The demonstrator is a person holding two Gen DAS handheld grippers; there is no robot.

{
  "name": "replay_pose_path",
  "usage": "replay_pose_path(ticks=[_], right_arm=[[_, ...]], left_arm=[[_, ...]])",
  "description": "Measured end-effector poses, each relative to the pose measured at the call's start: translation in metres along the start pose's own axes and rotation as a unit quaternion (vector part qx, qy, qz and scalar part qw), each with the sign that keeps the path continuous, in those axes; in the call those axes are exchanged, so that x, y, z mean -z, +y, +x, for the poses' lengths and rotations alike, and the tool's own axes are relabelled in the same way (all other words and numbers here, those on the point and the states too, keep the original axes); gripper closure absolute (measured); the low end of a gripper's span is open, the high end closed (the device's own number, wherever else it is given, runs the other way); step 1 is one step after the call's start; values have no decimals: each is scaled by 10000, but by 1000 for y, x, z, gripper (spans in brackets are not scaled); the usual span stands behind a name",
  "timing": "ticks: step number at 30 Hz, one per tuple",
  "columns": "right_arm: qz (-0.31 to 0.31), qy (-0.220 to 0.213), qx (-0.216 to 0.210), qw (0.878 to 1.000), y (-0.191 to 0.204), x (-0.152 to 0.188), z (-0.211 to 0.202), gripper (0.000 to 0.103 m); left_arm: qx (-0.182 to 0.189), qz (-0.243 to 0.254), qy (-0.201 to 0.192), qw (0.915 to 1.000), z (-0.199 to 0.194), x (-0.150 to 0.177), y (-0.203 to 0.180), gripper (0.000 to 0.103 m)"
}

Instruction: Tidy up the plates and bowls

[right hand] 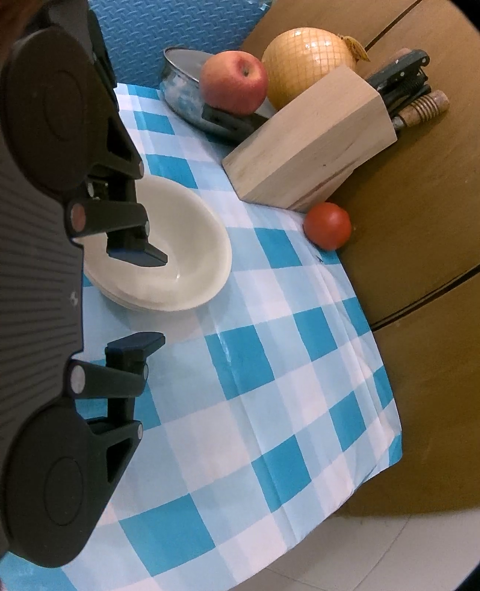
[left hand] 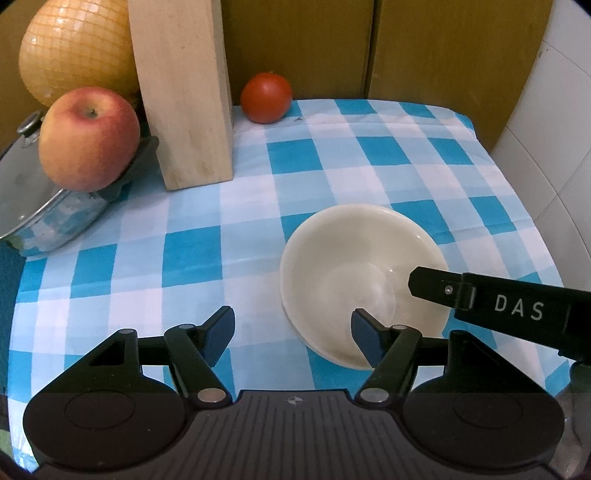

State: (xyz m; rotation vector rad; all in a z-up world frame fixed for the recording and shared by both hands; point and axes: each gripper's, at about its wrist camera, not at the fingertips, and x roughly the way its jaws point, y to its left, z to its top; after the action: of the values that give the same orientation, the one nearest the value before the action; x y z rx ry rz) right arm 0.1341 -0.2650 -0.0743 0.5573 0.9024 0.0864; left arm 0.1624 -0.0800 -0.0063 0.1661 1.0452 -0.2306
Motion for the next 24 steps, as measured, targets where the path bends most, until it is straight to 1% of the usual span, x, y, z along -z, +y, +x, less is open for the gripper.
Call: replay_pose_path(ticks=[4, 8, 10, 12, 14, 16, 17, 18, 21, 24], right_arm=[[51, 87, -28, 9999, -1, 1, 4, 66], [62, 76, -32, 9999, -1, 1, 5, 67], [77, 100, -54, 9999, -1, 1, 6, 73], [87, 143, -68, 9998, -1, 0, 9, 83], [76, 162, -49, 9998, -2, 1, 11, 87], [71, 186, -47, 9998, -2, 1, 13, 89], [75, 190, -70, 9998, -2, 1, 13, 90], [70, 187, -74, 9998, -2, 1, 13, 90], [52, 175, -78, 9998, -2, 1, 13, 90], [65, 187, -84, 9998, -2, 1, 14, 90]], left_arm=[[-4, -4, 37, 10000, 3, 0, -1, 30], [51, -21, 68, 10000, 6, -1, -3, 33], [59, 1, 72, 10000, 7, 0, -5, 36], [77, 0, 107, 9999, 8, 0, -5, 40], [114, -21, 158, 9998, 10, 1, -5, 44], [131, -42, 204, 9997, 12, 1, -5, 49], [154, -45, 224, 9996, 13, 1, -5, 55], [194, -51, 244, 9995, 14, 2, -5, 58], [223, -28, 255, 9994, 15, 2, -7, 60], [206, 14, 254, 9995, 15, 2, -9, 60]])
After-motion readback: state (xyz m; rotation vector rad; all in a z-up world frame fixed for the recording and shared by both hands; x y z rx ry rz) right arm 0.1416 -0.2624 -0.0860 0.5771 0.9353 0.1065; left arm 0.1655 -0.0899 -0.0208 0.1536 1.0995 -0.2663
